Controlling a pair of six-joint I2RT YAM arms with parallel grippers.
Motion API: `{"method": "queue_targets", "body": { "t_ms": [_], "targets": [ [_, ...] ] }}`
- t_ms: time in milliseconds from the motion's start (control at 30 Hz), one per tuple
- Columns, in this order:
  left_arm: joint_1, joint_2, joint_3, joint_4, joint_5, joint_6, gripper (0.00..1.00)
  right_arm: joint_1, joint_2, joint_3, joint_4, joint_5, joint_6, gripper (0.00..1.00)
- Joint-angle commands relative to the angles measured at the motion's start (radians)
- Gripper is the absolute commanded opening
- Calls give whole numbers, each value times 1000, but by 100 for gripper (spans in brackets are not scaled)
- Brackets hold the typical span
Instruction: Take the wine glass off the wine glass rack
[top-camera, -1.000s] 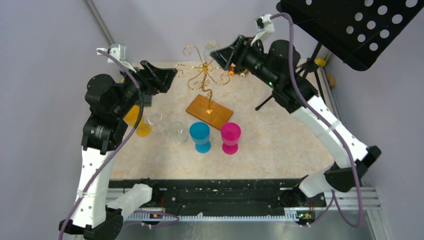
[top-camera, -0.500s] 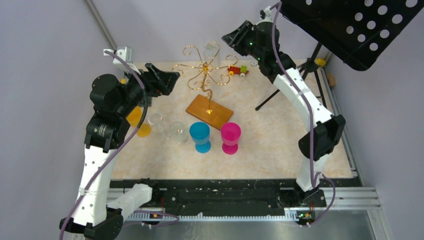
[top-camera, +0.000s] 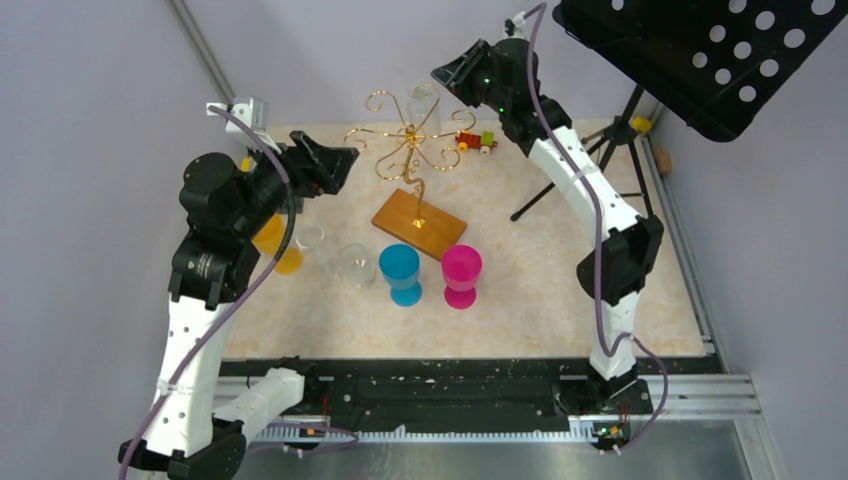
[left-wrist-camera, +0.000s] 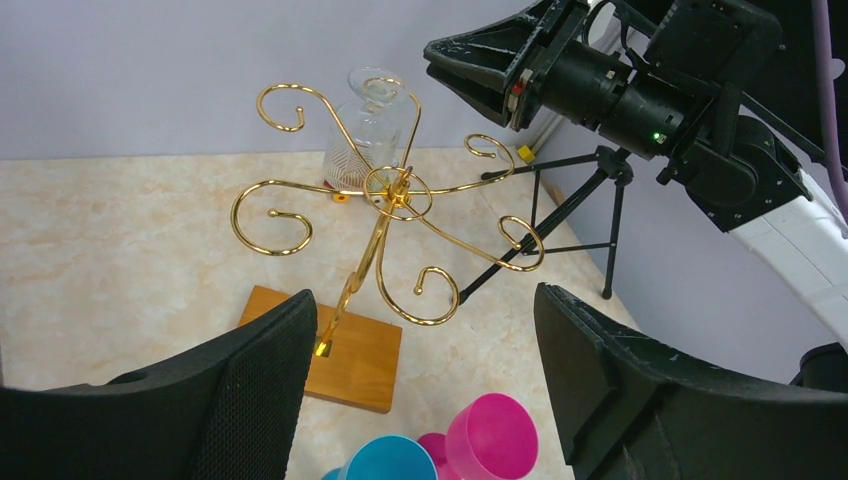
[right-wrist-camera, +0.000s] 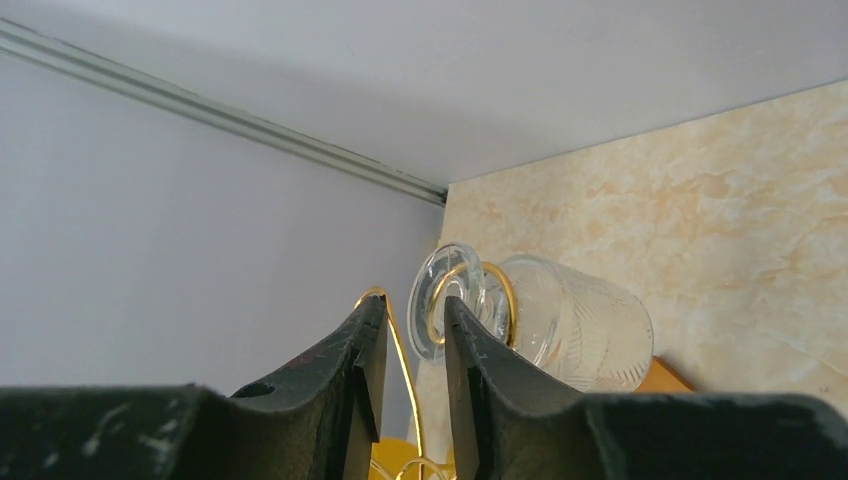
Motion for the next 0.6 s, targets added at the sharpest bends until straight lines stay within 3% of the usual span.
{"method": "queue_targets", "body": {
  "t_ms": [0,233,567],
  "targets": [
    [4,-10,-9,30,-13,8,83,40,33,123,-56,65,-9,30],
    [4,-12,-13,30,-21,8,83,81,83,221,-155,221,-26,30],
    [4,-9,-17,30,-23,8,83,103,95,225,-167,325,-64,29]
  ]
}}
